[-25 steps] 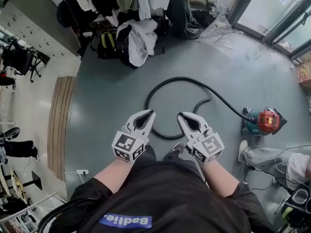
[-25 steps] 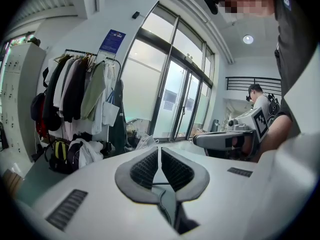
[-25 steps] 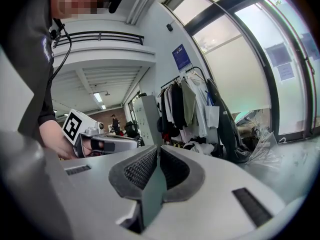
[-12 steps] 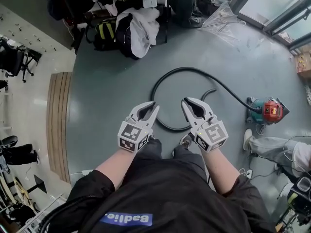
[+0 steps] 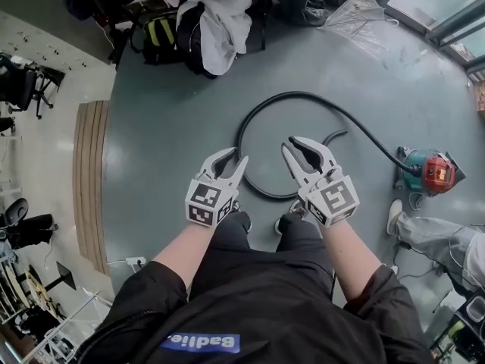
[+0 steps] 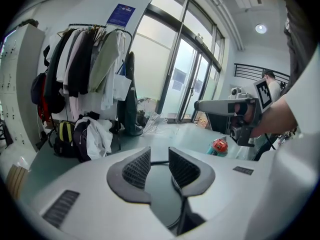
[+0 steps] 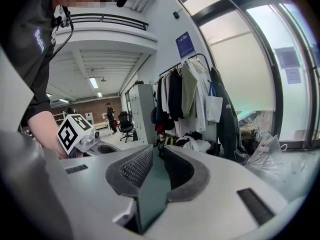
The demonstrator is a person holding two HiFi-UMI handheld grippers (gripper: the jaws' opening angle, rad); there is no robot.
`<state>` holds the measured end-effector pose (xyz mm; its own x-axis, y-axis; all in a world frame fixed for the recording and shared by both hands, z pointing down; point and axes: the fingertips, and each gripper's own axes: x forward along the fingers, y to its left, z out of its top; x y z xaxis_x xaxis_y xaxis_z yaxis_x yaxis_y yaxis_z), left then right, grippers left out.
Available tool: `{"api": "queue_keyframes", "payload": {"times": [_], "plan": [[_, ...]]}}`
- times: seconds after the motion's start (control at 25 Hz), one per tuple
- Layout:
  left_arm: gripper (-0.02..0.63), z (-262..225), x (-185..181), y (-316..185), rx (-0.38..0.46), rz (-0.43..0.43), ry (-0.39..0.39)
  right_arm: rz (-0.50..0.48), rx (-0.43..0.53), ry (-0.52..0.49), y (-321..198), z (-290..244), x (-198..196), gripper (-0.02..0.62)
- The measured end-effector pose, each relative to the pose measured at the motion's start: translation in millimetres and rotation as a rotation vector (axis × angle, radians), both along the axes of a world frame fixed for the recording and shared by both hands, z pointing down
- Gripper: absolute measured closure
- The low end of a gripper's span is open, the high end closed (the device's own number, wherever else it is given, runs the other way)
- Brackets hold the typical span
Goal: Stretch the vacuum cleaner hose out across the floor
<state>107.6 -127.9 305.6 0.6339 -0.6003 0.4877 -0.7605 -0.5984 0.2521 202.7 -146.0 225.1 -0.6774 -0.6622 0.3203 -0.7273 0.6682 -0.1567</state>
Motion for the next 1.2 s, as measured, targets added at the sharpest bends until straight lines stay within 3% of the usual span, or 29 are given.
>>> {"api": "queue_keyframes", "payload": {"times": [0.32, 0.76, 1.2], "plan": [[0.469, 126, 22, -40, -0.072, -0.046, -0.056, -0.048, -0.019, 0.053, -40, 116, 34, 0.525], [0.465, 284, 5, -78, -0.091, -0.055, -0.149, -0.105, 0.004, 0.178, -105, 275, 54, 0.525], [0.460, 492, -4, -115, -0.084, -0.029, -0.218, -0.219, 0.122, 0.222, -142, 443, 24, 0.518]]}}
